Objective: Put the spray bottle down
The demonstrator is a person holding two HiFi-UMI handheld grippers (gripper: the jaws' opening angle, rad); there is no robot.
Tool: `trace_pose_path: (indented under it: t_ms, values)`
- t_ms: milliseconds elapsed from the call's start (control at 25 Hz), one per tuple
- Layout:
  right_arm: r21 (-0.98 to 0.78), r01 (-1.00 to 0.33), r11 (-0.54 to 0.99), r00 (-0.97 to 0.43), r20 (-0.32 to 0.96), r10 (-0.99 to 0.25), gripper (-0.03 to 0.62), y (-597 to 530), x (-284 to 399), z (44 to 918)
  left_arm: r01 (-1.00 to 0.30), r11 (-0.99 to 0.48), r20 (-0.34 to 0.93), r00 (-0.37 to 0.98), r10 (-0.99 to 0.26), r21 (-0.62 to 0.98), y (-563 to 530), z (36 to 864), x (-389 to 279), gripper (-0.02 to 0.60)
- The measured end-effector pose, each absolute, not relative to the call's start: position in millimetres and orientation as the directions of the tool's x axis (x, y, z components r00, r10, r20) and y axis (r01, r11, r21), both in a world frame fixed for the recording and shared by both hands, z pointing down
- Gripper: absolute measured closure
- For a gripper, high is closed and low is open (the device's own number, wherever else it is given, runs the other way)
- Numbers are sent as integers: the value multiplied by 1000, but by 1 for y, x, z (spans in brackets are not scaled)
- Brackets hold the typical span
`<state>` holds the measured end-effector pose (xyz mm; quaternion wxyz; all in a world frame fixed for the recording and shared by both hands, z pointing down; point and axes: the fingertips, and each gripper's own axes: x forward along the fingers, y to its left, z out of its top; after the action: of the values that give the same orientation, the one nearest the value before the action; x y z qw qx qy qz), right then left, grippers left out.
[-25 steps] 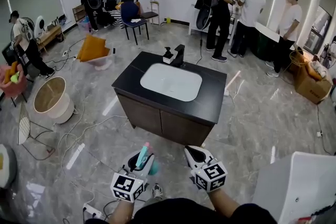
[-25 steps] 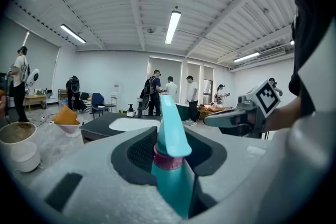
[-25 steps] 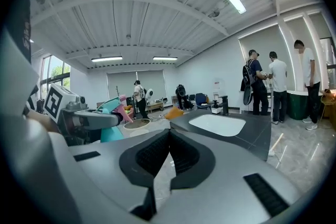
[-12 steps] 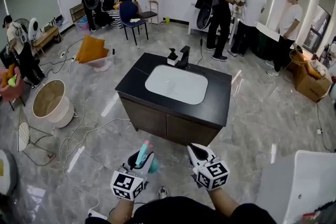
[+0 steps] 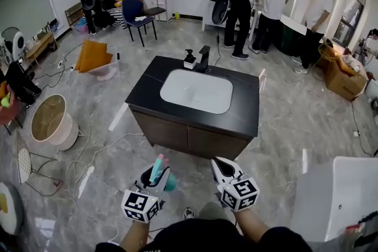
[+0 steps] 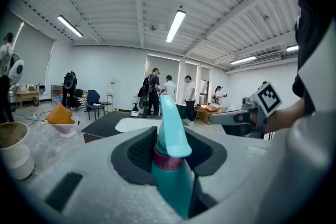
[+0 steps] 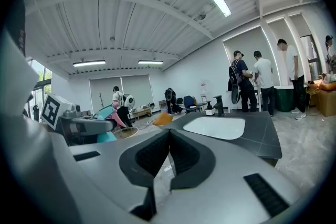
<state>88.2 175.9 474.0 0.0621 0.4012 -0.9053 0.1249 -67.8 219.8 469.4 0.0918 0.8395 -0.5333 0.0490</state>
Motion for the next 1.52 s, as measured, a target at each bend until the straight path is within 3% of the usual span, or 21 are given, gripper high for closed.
trace_pose_path:
  t_ms: [560,1520]
  values:
    - [-185,-732,656,-681,231,-695,592,97,75,484,-913,-395,189,408,-893,106,145,477,-82,442]
    - [-205,-586,784,-804,270,-530,592,-108,54,498,-977,-188,178,203,-963,100,-39,466,-103,442]
